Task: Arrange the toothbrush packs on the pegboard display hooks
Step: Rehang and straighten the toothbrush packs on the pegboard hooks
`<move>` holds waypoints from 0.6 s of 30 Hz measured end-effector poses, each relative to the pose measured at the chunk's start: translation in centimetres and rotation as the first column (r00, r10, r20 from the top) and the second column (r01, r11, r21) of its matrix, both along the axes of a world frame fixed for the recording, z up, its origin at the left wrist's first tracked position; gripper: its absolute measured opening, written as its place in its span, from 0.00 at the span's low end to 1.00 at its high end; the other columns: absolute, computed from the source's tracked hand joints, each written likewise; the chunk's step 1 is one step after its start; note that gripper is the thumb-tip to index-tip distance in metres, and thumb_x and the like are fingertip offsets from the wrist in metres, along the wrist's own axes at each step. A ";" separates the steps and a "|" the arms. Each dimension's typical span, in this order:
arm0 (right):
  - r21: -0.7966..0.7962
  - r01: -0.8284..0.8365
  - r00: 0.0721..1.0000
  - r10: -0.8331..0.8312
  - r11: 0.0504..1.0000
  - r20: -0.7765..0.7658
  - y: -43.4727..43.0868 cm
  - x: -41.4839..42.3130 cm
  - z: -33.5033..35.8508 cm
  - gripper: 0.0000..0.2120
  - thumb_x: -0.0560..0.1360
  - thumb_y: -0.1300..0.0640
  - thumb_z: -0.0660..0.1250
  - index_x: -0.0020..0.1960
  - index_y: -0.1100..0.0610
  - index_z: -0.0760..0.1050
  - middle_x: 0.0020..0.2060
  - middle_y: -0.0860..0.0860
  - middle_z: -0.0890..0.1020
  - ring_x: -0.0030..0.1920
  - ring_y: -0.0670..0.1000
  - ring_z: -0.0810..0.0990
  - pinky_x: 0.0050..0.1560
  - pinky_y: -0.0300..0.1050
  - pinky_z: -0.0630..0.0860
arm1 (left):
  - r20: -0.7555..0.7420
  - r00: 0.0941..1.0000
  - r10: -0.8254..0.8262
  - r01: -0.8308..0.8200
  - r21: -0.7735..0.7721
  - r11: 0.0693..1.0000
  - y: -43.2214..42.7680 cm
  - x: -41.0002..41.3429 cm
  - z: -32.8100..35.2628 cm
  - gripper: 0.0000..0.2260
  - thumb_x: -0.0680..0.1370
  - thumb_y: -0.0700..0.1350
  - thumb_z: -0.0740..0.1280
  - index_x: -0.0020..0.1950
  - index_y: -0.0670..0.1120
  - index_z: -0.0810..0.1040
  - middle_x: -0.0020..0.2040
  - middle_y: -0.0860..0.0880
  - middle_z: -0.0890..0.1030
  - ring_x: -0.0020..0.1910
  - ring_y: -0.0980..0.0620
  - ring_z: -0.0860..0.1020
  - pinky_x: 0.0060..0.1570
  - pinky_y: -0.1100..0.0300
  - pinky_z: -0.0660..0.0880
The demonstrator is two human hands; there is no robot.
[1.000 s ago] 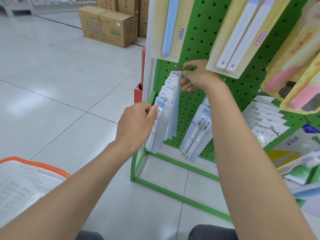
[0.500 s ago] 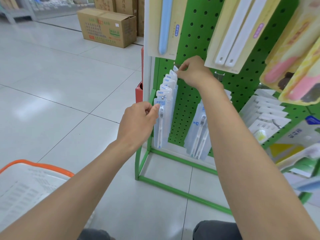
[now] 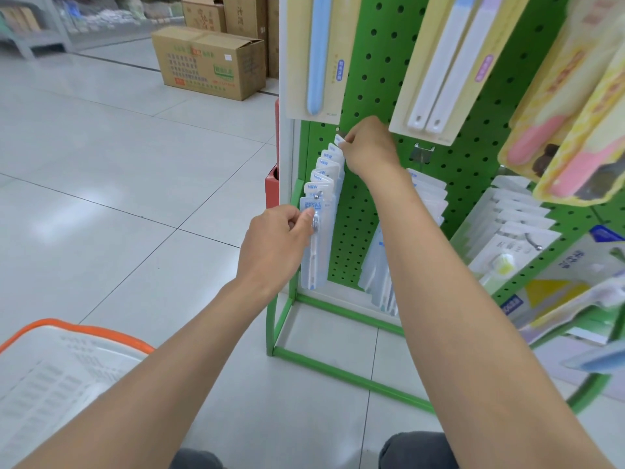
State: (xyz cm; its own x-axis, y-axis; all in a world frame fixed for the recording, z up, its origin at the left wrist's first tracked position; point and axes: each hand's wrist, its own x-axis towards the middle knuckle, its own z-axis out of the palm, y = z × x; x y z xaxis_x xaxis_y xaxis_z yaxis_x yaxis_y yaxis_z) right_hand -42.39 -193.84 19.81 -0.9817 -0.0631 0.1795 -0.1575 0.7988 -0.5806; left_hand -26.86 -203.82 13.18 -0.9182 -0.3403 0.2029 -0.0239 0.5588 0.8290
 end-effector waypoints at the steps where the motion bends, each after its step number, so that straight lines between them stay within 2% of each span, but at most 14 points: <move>1: -0.005 0.016 1.000 -0.016 1.000 -0.004 -0.1 0.0 0.0 0.06 0.79 0.60 0.63 0.54 0.59 0.77 0.50 0.54 0.80 0.47 0.55 0.80 0.48 0.46 0.78 | 0.000 1.000 0.000 0.000 0.003 1.000 0.1 -0.1 0.1 0.17 0.82 0.51 0.61 0.38 0.43 0.79 0.31 0.57 0.78 0.34 0.56 0.78 0.41 0.55 0.76; 4: -0.053 0.071 0.997 -0.070 0.996 0.028 0.1 0.2 0.2 0.07 0.77 0.66 0.59 0.51 0.59 0.74 0.44 0.55 0.76 0.44 0.57 0.78 0.35 0.41 0.70 | -0.012 1.000 0.001 -0.001 0.031 1.000 0.1 -0.2 0.1 0.17 0.82 0.51 0.61 0.37 0.44 0.78 0.31 0.56 0.78 0.36 0.52 0.79 0.42 0.54 0.76; 5: -0.052 0.079 0.996 -0.077 0.996 0.034 0.2 0.3 0.3 0.06 0.77 0.67 0.58 0.51 0.60 0.72 0.42 0.55 0.74 0.44 0.57 0.77 0.35 0.41 0.68 | -0.016 1.000 0.001 0.000 0.034 0.999 0.0 -0.3 0.1 0.17 0.82 0.50 0.62 0.37 0.44 0.78 0.31 0.55 0.78 0.37 0.52 0.80 0.41 0.54 0.76; 7: -0.012 0.074 0.997 -0.074 0.997 -0.002 0.3 1.1 0.7 0.02 0.78 0.64 0.60 0.50 0.60 0.68 0.37 0.51 0.69 0.43 0.55 0.74 0.37 0.43 0.69 | -0.012 1.000 -0.005 0.005 0.024 1.000 -0.1 -0.4 0.0 0.16 0.82 0.50 0.62 0.37 0.44 0.78 0.31 0.54 0.79 0.36 0.50 0.79 0.39 0.55 0.74; 11: -0.009 0.061 0.996 -0.061 0.998 -0.065 0.3 2.6 1.2 0.08 0.79 0.59 0.63 0.45 0.58 0.65 0.34 0.49 0.66 0.40 0.54 0.71 0.29 0.41 0.62 | -0.015 1.000 -0.023 0.024 0.027 0.999 -0.4 -0.4 0.2 0.16 0.81 0.50 0.63 0.36 0.47 0.77 0.32 0.53 0.79 0.30 0.54 0.73 0.33 0.60 0.68; 14: 0.045 0.060 0.994 -0.056 0.997 -0.095 0.3 4.0 1.7 0.16 0.78 0.61 0.62 0.36 0.55 0.57 0.34 0.49 0.63 0.39 0.53 0.70 0.28 0.39 0.60 | -0.039 0.999 -0.025 0.027 0.037 0.999 -0.7 0.0 0.7 0.16 0.81 0.51 0.63 0.35 0.47 0.76 0.31 0.53 0.79 0.30 0.53 0.73 0.33 0.59 0.69; 18: 0.124 0.048 0.993 -0.035 0.991 -0.110 0.8 6.5 1.5 0.18 0.76 0.65 0.61 0.34 0.55 0.55 0.33 0.50 0.65 0.41 0.55 0.71 0.33 0.41 0.65 | -0.059 0.998 -0.011 0.013 0.045 0.999 -1.3 1.0 1.1 0.17 0.81 0.52 0.63 0.37 0.43 0.78 0.31 0.52 0.79 0.29 0.60 0.75 0.40 0.51 0.78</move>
State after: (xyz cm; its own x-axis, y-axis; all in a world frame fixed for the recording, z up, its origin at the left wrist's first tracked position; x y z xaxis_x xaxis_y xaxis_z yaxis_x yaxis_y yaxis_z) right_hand -35.89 -193.06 21.34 -0.9595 -0.0515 0.2770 -0.1785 0.8717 -0.4564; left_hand -25.90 -205.15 14.32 -0.9092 -0.3395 0.2410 0.0318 0.5205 0.8533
